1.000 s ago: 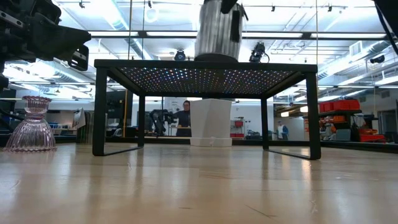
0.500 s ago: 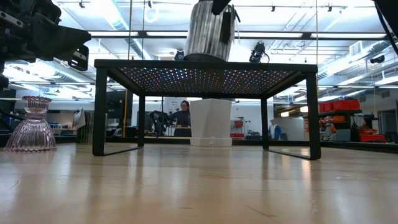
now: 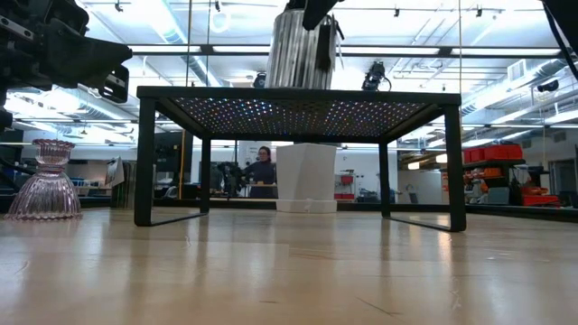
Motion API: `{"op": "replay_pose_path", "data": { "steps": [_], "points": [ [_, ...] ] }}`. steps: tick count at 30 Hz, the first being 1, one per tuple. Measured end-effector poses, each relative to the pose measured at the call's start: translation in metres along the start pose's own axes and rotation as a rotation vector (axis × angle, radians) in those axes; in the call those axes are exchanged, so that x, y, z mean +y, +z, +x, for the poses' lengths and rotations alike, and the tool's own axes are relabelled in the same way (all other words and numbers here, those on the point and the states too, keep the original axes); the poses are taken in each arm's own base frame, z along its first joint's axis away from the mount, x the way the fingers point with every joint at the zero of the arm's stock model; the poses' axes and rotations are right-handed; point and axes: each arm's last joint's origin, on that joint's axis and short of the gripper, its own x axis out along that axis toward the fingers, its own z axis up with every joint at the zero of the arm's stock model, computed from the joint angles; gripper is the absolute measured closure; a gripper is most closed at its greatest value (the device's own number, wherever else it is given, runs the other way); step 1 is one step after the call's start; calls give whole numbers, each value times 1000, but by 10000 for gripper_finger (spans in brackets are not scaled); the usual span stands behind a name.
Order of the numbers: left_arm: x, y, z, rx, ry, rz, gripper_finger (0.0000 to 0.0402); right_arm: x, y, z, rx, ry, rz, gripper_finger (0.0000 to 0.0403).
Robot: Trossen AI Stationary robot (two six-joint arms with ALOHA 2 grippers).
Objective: Pick & Place candle stick holders
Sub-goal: Put the middle right silver scented candle on the shelf, then put the green glass candle holder on the shelf
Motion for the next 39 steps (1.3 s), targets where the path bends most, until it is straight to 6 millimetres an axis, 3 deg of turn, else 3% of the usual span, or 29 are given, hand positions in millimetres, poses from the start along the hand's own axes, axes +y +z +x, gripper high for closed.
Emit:
{"op": "replay_pose_path", "data": {
  "steps": [12, 20, 28, 39],
  "points": [
    [0, 0, 0, 0, 0, 0, 383, -1, 2, 0, -24, -4, 1, 38],
    [0, 0, 0, 0, 0, 0, 383, -4, 1, 0, -16, -10, 32, 7],
    [0, 0, 0, 0, 0, 0, 383, -5, 0, 0, -11, -7, 52, 14],
    [0, 0, 0, 1, 0, 0, 383, -6, -4, -16, -32, -12, 62, 14]
  ]
}}
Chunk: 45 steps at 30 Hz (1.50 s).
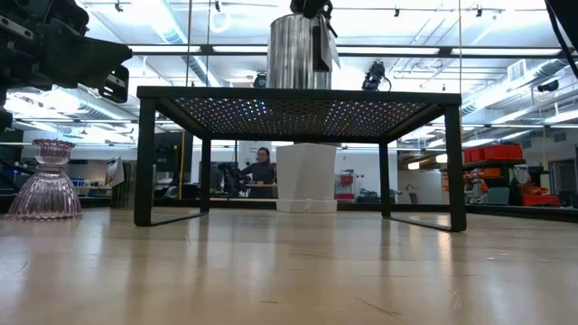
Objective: Pick & Place candle stick holders
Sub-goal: Put the green glass candle holder on the shelf
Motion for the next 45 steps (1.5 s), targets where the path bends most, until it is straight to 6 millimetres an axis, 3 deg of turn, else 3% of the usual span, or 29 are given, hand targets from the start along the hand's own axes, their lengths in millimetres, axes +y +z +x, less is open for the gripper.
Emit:
{"op": "replay_pose_path", "data": {
  "steps": [19, 27, 35, 45],
  "points": [
    [0, 0, 0, -1, 0, 0, 383, 4, 0, -5, -11, 4, 10, 6],
    [0, 0, 0, 0, 0, 0, 383, 5, -3, -24, -48, -107, -53, 9],
    [0, 0, 0, -1, 0, 0, 383, 13, -10, -42, -81, -101, -58, 9],
    [0, 0, 0, -1, 0, 0, 383, 36, -45, -37, -105, -77, -81, 9]
  ]
}}
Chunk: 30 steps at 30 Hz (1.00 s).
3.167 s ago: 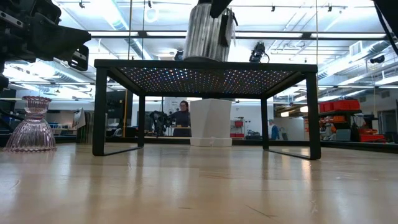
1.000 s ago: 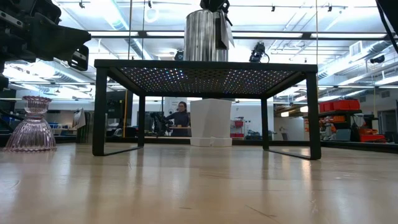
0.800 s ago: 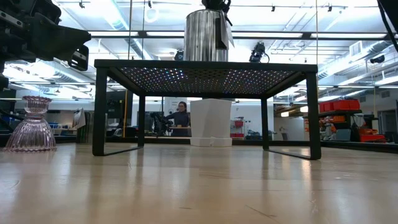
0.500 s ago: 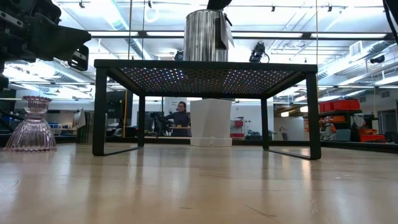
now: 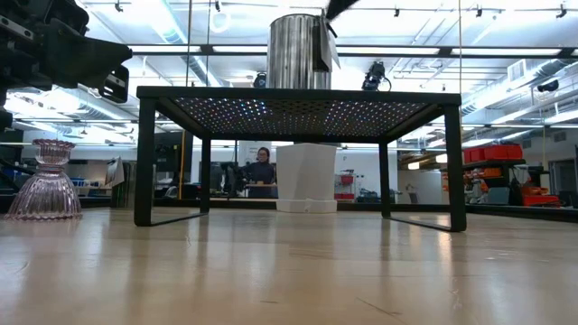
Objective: Pick & Place candle stick holders
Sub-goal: Put the green glass candle holder on the shelf
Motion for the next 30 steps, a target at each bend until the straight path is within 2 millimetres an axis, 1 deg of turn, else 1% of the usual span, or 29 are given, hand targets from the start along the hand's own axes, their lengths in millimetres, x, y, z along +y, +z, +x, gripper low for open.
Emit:
{"op": "replay_pose_path", "data": {
  "steps": [2, 10, 15, 20, 25, 30],
  "points": [
    [0, 0, 0, 0, 0, 0, 383, 2, -11, -1, -5, 4, 10, 9],
    [0, 0, 0, 0, 0, 0, 383, 10, -66, -7, 64, 16, 76, 9],
    [0, 0, 0, 1, 0, 0, 383, 22, -96, -10, 90, 29, 110, 9],
    [0, 0, 0, 1, 0, 0, 383, 34, -125, -11, 120, 46, 105, 9],
    [0, 0, 0, 0, 0, 0, 383, 41, -149, -11, 154, 56, 81, 9],
    [0, 0, 0, 0, 0, 0, 383, 49, -165, -11, 172, 73, 17, 9]
  ]
}}
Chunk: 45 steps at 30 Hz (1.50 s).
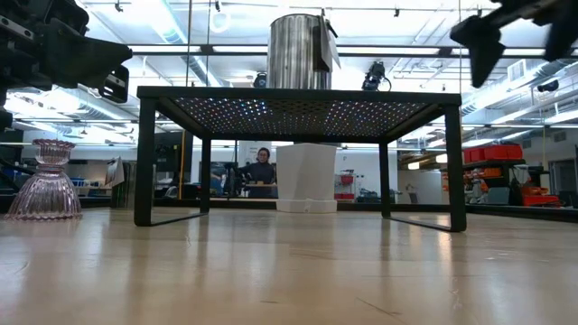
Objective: Pick & Place candle stick holders
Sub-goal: Put the green glass candle holder on the shelf
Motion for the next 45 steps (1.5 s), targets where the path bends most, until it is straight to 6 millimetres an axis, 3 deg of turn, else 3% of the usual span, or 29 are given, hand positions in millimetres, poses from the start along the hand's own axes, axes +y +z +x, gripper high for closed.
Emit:
{"op": "replay_pose_path", "data": {
  "steps": [10, 23, 45],
  "points": [
    [0, 0, 0, 0, 0, 0, 383, 26, -14, 10, 30, 40, -136, 9],
    [0, 0, 0, 0, 0, 0, 383, 61, -19, 4, -20, 127, -234, 9],
    [0, 0, 0, 0, 0, 0, 383, 102, -8, 42, 101, 113, 43, 9]
  ]
}}
